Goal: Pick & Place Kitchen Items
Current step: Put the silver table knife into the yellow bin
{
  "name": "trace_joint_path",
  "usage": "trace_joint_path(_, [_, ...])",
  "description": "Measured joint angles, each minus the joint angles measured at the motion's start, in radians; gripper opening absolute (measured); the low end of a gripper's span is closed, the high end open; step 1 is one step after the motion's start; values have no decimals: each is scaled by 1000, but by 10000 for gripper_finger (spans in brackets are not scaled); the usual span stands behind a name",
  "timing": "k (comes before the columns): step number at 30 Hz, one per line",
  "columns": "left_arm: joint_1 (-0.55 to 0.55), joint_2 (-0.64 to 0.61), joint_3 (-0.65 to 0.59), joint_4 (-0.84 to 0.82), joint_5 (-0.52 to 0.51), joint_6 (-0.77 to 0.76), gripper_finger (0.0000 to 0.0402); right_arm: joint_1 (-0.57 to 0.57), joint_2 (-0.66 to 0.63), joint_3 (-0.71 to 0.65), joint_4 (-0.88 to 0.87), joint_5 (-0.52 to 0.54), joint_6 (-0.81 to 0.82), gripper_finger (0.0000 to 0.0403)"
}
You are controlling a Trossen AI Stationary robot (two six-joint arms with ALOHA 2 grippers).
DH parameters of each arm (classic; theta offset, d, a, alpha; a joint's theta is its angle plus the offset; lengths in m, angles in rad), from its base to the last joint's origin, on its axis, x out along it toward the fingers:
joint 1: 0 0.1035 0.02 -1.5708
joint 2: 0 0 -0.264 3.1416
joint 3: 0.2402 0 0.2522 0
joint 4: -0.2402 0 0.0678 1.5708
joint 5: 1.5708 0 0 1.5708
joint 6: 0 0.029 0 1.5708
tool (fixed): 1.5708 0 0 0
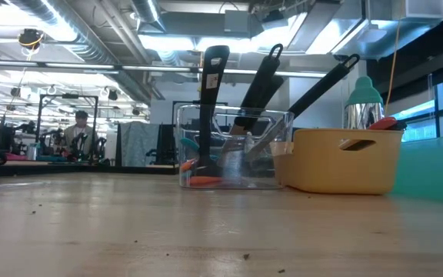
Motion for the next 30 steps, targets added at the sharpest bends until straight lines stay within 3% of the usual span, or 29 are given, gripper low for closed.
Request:
trace_joint_path(13, [-10, 0, 0, -10, -5, 27, 18, -11, 7, 0, -11, -49, 33, 38])
trace_joint_path(18, [-18, 0, 0, -9, -7, 19, 27, -13, 7, 1, -20, -59, 21, 36])
trace_joint_path(26, [-44, 0, 0, -71, -27, -33, 78, -8, 10, 0, -36, -67, -10, 20])
trace_joint_path(30, [-53, 0, -1, -126, -111, -68, 118, -3, 10, 0, -34, -52, -8, 20])
